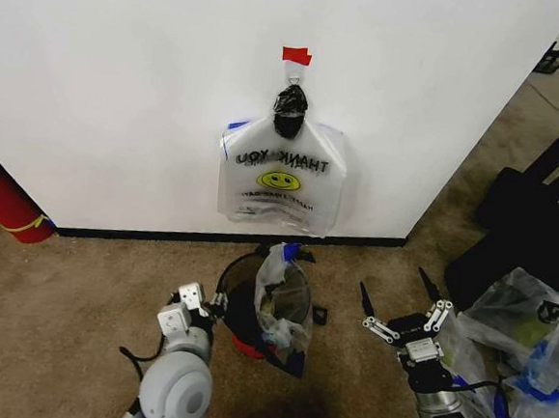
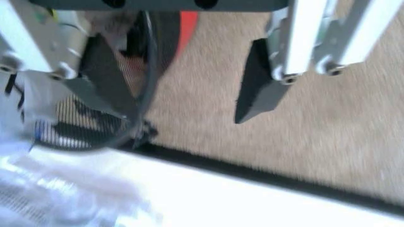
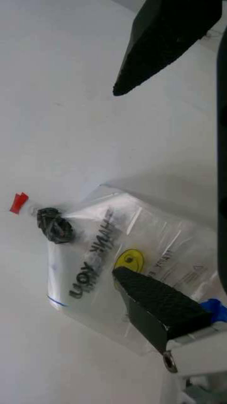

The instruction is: Pick up the garbage bag from the wall and place it over the trash bin.

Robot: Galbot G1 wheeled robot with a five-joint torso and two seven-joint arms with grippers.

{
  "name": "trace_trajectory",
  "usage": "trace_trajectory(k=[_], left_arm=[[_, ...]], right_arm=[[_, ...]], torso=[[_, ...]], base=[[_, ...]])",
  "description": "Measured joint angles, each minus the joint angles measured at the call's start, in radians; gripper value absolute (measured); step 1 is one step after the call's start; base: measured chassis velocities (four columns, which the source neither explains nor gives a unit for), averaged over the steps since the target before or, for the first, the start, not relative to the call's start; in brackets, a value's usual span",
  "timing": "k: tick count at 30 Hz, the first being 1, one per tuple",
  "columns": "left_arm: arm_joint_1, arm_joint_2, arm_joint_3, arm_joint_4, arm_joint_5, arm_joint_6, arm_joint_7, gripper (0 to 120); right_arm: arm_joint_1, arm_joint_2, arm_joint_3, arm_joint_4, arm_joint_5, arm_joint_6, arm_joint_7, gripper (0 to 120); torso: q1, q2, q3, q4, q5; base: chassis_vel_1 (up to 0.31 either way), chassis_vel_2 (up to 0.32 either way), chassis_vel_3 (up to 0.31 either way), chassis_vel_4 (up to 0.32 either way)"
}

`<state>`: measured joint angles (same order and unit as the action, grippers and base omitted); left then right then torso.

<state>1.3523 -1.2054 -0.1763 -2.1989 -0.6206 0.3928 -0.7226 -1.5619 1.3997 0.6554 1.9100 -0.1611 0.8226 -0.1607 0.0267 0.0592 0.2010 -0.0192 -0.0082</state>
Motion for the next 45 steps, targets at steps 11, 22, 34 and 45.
trace_trajectory(k=[11,22,34,45], left_arm=[[-0.019,0.239,0.000,-0.089,0.174,-0.002,0.454,100],[-0.212,0.365,0.124,-0.065,0.197,0.220,0.726,100],[-0.401,0.343,0.273,0.027,0.239,0.343,0.672,86],[-0.385,0.334,0.274,0.037,0.219,0.349,0.631,43]], right_arm=[[0.015,0.006,-0.001,-0.019,-0.003,0.000,-0.006,100],[0.022,0.024,-0.012,-0.062,-0.012,0.000,-0.016,100],[0.021,0.024,-0.021,-0.063,-0.071,-0.004,-0.015,100],[0.020,0.025,-0.025,-0.056,-0.085,-0.008,-0.014,100]], torso=[[0.000,0.000,0.000,-0.0001,-0.0001],[0.000,0.000,0.000,-0.0001,-0.0001],[0.000,0.000,0.000,-0.0001,0.0002],[0.000,0.000,0.000,0.0000,0.0003]], base=[[0.000,0.000,0.000,0.000],[0.000,0.000,0.000,0.000],[0.000,0.000,0.000,0.000],[0.000,0.000,0.000,0.000]])
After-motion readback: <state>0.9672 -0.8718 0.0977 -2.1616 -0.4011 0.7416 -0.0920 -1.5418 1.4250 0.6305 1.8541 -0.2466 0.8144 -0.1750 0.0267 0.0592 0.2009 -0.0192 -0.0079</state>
